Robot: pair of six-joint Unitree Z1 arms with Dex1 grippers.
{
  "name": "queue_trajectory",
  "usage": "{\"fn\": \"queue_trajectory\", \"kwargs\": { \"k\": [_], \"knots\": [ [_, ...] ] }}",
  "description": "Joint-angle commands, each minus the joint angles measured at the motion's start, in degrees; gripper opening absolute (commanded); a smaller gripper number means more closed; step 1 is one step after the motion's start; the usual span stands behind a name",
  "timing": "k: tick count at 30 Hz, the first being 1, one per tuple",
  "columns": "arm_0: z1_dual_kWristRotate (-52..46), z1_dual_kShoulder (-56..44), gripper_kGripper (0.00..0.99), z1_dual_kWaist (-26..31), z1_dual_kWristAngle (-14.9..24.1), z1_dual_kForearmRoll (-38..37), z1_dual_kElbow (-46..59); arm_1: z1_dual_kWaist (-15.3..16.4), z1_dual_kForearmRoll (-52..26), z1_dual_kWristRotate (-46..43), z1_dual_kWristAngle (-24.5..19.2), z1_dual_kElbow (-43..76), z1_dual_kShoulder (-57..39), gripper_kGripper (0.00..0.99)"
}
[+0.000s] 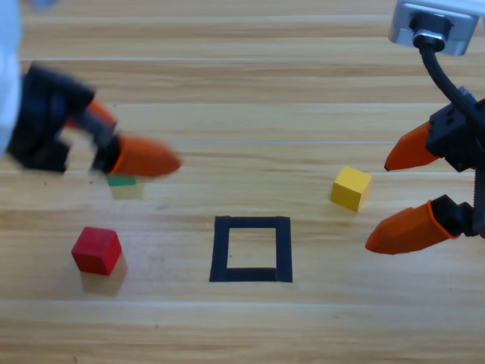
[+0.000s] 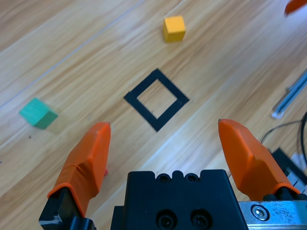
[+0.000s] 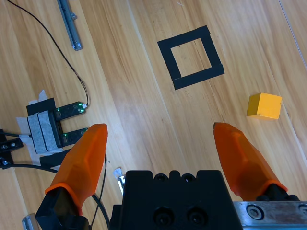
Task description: Stack the blocks in the rectangular block: red at the bottom, yellow in the middle, green on top
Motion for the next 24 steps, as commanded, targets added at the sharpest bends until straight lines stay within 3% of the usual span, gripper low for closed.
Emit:
{"fn": "queue_trajectory", "kwargs": {
  "k": [1, 8, 13, 17, 20, 24],
  "knots": [
    [-0.87, 3.49, 0.96, -1.36, 0.11, 0.53, -3.31, 1.55, 1.22, 0.33, -0.78, 0.34, 1.15, 0.973],
    [0.36, 1.47, 0.963, -1.36, -1.12, 0.53, -1.9, 0.93, 1.22, 3.76, -3.77, 0.42, 0.36, 0.973],
    [1.24, -0.72, 0.969, -1.36, -1.29, 0.53, -0.14, -9.18, 1.22, 13.78, -6.06, -1.77, 1.77, 0.973],
    [-2.98, -0.46, 0.974, -1.28, 0.02, 2.47, -1.02, -14.01, 2.63, 20.81, -13.0, -5.64, 4.93, 0.973],
    [-11.68, 1.3, 0.971, 0.74, 3.28, 5.45, -1.64, -14.36, 2.63, 25.29, -20.91, -7.4, 8.53, 0.973],
    [-20.65, 6.04, 0.973, 5.05, 3.45, 10.64, -1.55, -14.36, 3.24, 31.62, -20.38, -9.51, 15.48, 0.971]
  ]
}}
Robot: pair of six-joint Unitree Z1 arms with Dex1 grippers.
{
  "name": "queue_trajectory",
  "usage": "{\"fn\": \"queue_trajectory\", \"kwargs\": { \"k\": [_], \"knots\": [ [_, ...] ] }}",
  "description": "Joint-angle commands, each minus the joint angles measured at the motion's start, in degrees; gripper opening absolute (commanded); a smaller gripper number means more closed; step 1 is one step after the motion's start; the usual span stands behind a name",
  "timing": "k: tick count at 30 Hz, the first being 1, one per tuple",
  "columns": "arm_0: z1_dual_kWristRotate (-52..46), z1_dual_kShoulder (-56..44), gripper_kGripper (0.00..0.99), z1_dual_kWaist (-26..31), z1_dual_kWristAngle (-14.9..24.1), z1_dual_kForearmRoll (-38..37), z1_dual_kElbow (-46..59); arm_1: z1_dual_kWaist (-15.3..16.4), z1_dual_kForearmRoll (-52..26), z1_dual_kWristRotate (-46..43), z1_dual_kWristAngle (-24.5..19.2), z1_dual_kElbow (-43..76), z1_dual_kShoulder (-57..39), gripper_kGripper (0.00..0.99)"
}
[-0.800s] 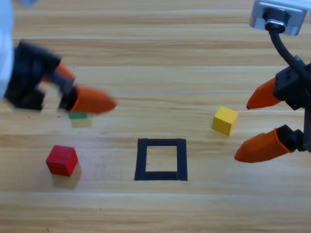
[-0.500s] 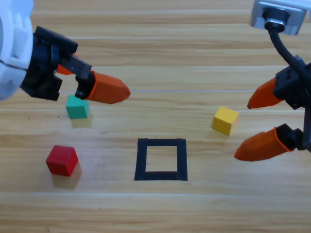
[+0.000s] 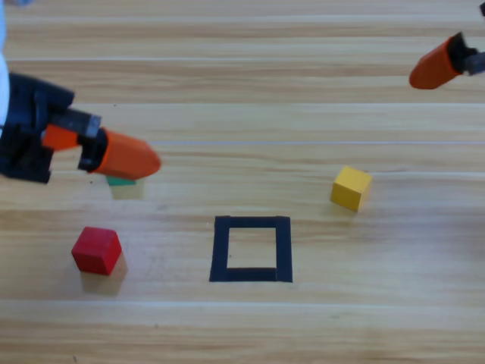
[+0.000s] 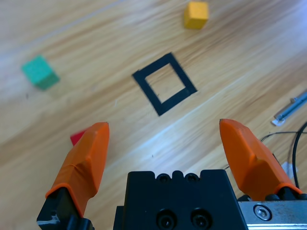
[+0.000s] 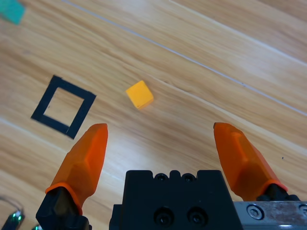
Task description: Stack the blocks in the rectangular block: red at the bottom, yellow in the middle, green on top
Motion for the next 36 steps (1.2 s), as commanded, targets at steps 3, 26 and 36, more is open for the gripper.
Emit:
{"fn": "queue_trajectory", "kwargs": {
  "k": [3, 26, 36],
  "knots": [
    [-11.77, 12.88, 0.971, 6.27, 0.4, 7.0, -0.39, -2.6, 3.98, 12.87, 2.33, -5.76, 18.91, 0.969],
    [-12.13, 32.39, 0.959, 14.18, -0.04, 4.1, 0.14, -1.72, 19.53, 26.58, 6.38, -28.79, 44.22, 0.983],
    [-9.67, 34.41, 0.959, 16.46, -0.48, -0.03, 3.04, -1.72, -3.84, 43.54, 5.5, -9.19, 38.51, 0.986]
  ]
}}
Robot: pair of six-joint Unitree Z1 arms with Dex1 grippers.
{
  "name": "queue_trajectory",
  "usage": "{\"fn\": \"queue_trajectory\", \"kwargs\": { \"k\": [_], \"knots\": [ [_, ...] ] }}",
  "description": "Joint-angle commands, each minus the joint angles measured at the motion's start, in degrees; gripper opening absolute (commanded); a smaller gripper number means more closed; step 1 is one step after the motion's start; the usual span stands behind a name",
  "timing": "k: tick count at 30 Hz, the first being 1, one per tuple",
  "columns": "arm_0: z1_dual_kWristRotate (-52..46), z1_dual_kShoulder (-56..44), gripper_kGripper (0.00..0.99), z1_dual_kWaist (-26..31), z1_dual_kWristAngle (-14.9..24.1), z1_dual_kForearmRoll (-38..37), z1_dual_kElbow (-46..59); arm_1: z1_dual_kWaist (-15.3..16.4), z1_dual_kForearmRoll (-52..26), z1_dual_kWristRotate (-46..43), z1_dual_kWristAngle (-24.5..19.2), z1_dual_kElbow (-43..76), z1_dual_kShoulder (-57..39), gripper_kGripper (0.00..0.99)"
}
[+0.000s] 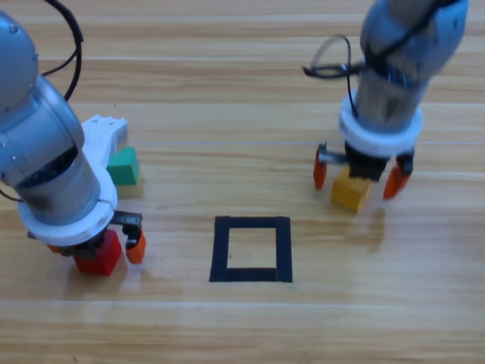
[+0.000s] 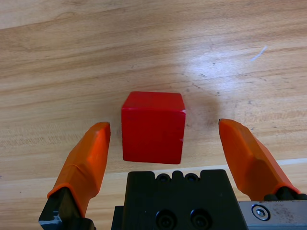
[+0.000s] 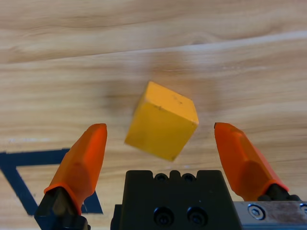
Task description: Stack the blocks in the rectangular block: red at the bottom, yellow in the middle, green on top
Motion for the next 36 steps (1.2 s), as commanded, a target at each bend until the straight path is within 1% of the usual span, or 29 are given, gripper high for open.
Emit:
{"fn": "queue_trajectory", "kwargs": {
  "k": [1, 3, 5, 8, 9, 11, 13, 14, 15, 16, 17, 18, 19, 21, 22, 23, 24, 25, 26, 28, 32, 34, 36],
  "knots": [
    [1.62, 1.81, 0.957, 2.78, 0.24, -2.12, 2.1, -0.11, -21.78, 8.6, 0.04, 18.02, -3.28, 0.985],
    [2.15, 1.72, 0.925, 3.31, 0.16, -2.64, 2.81, -0.11, -24.85, 9.04, 0.13, 19.86, -3.63, 0.983],
    [2.59, 1.63, 0.864, 3.48, 0.07, -2.91, 3.16, -0.11, -25.64, 9.65, 0.92, 19.95, -3.63, 0.985],
    [2.85, 1.28, 0.718, 3.66, -0.02, -3.08, 3.77, -0.11, -27.31, 11.15, 2.77, 20.74, -3.81, 0.98],
    [2.85, 1.28, 0.683, 3.66, -0.2, -3.52, 4.04, -0.11, -27.67, 11.94, 3.38, 21.18, -3.81, 0.962],
    [3.11, 0.84, 0.557, 3.66, -0.81, -5.28, 5.18, -0.11, -28.02, 13.08, 4.26, 21.8, -3.72, 0.877],
    [3.29, 0.22, 0.357, 3.66, -1.34, -6.51, 5.88, -0.11, -29.25, 12.9, 4.35, 23.29, -3.63, 0.742],
    [3.46, -0.22, 0.278, 3.66, -1.51, -6.69, 5.97, -0.11, -29.86, 12.55, 4.26, 23.99, -3.63, 0.675],
    [3.46, -0.65, 0.201, 3.66, -1.6, -6.77, 5.97, -0.11, -30.74, 11.85, 4.26, 24.78, -3.63, 0.557],
    [3.55, -1.36, 0.143, 3.57, -1.6, -6.86, 5.88, -0.11, -31.53, 10.71, 4.0, 25.57, -3.63, 0.408],
    [3.55, -1.97, 0.138, 3.57, -1.51, -7.39, 6.06, -0.11, -31.8, 9.74, 3.47, 25.93, -3.72, 0.267],
    [3.64, -2.59, 0.133, 3.22, -1.51, -7.74, 5.88, -0.02, -31.53, 9.12, 2.41, 26.1, -3.99, 0.166],
    [3.38, -3.03, 0.133, 1.81, -1.69, -8.09, 5.44, -0.02, -31.27, 8.68, 1.1, 26.45, -4.6, 0.146],
    [1.97, -3.91, 0.133, -1.79, -1.51, -8.09, 4.13, -0.02, -30.04, 6.4, -0.31, 26.54, -6.1, 0.144],
    [1.0, -4.26, 0.133, -4.16, -1.34, -8.09, 3.33, -0.02, -28.54, 3.94, -1.72, 25.93, -7.41, 0.144],
    [0.83, -4.35, 0.133, -5.13, -1.34, -8.18, 2.89, 0.33, -26.61, 1.04, -3.12, 25.14, -9.0, 0.144],
    [0.74, -4.43, 0.133, -6.36, -1.51, -8.09, 2.19, 0.42, -24.94, -2.21, -4.18, 24.26, -10.4, 0.097],
    [0.74, -4.35, 0.133, -7.5, -1.78, -8.44, 1.4, 0.42, -23.45, -5.29, -4.88, 23.55, -11.81, 0.023],
    [1.0, -4.35, 0.132, -8.65, -2.13, -8.8, 0.79, 0.42, -21.95, -6.96, -5.32, 23.29, -12.86, 0.0],
    [1.79, -4.08, 0.132, -9.79, -3.71, -8.8, -0.53, 0.33, -19.14, -10.83, -5.41, 23.2, -14.62, 0.0],
    [2.94, -3.2, 0.13, -11.19, -6.88, -9.15, -2.73, 0.33, -10.18, -20.32, -5.14, 19.95, -16.38, 0.0],
    [2.41, -2.06, 0.13, -11.9, -7.05, -9.15, -4.22, 0.33, -3.67, -23.48, -5.06, 15.99, -15.85, 0.0],
    [1.44, 0.31, 0.13, -12.78, -7.05, -8.8, -6.42, 0.33, 2.04, -24.54, -5.14, 12.22, -15.32, 0.0]
  ]
}}
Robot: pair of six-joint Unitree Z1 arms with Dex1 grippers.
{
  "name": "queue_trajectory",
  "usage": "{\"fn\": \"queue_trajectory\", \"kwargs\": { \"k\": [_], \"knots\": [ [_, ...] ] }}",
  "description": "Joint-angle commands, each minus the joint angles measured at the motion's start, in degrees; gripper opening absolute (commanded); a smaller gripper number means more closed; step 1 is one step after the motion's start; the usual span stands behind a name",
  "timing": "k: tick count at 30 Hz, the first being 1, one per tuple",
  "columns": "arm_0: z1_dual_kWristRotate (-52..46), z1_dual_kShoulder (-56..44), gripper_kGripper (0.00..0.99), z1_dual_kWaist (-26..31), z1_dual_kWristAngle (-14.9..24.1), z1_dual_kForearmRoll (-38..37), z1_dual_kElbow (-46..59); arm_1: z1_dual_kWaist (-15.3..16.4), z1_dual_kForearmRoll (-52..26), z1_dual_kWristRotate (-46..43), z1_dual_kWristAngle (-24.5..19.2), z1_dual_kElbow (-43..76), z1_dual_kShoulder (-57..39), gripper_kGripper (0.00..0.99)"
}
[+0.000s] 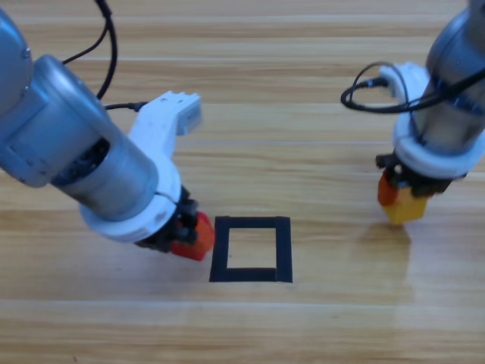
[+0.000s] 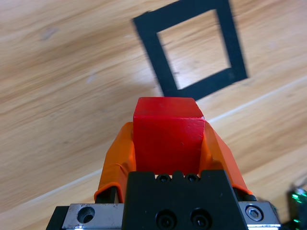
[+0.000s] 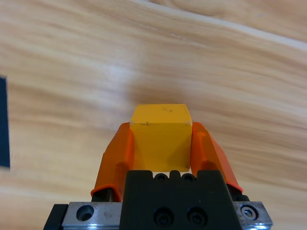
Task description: Stack the blocks in the rectangular block: red at the bottom, yellow in the middle, green on top
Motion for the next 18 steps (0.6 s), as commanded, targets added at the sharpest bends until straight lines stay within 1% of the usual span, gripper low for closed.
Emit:
{"fn": "queue_trajectory", "kwargs": {
  "k": [1, 2, 4, 7, 8, 14, 15, 16, 18],
  "knots": [
    [-2.02, 5.68, 0.13, -3.78, -0.5, 0.26, -5.26, 0.25, 16.49, -4.38, -0.28, -10.9, -2.39, 0.0],
    [-2.98, 7.53, 0.13, -4.22, -0.15, 1.67, -7.36, -0.1, 18.6, -4.38, -0.19, -12.31, -2.22, 0.0],
    [-5.36, 11.13, 0.13, -5.27, 1.17, 4.83, -11.85, -0.36, 20.45, -4.29, 0.16, -13.54, -2.31, 0.0],
    [-8.61, 15.17, 0.13, -6.07, 2.31, 7.64, -16.42, -0.36, 20.62, -3.58, 0.25, -13.71, -2.92, 0.0],
    [-9.93, 16.05, 0.13, -6.07, 2.48, 8.08, -17.38, -0.36, 20.54, -3.23, 0.86, -13.8, -3.01, 0.0],
    [-14.32, 18.78, 0.132, -6.15, 4.07, 10.19, -21.87, -0.36, 20.54, -2.18, 1.48, -13.98, -2.13, 0.0],
    [-14.59, 19.22, 0.132, -6.15, 4.42, 10.72, -22.75, -0.36, 20.54, -2.27, 1.83, -14.24, -1.43, 0.0],
    [-14.94, 19.74, 0.132, -6.24, 4.86, 11.51, -23.89, -0.36, 20.62, -2.18, 3.06, -14.5, -1.43, 0.0],
    [-15.64, 19.92, 0.132, -6.33, 5.91, 11.77, -24.42, -0.71, 20.54, -1.39, 3.24, -14.77, -2.04, 0.0]
  ]
}}
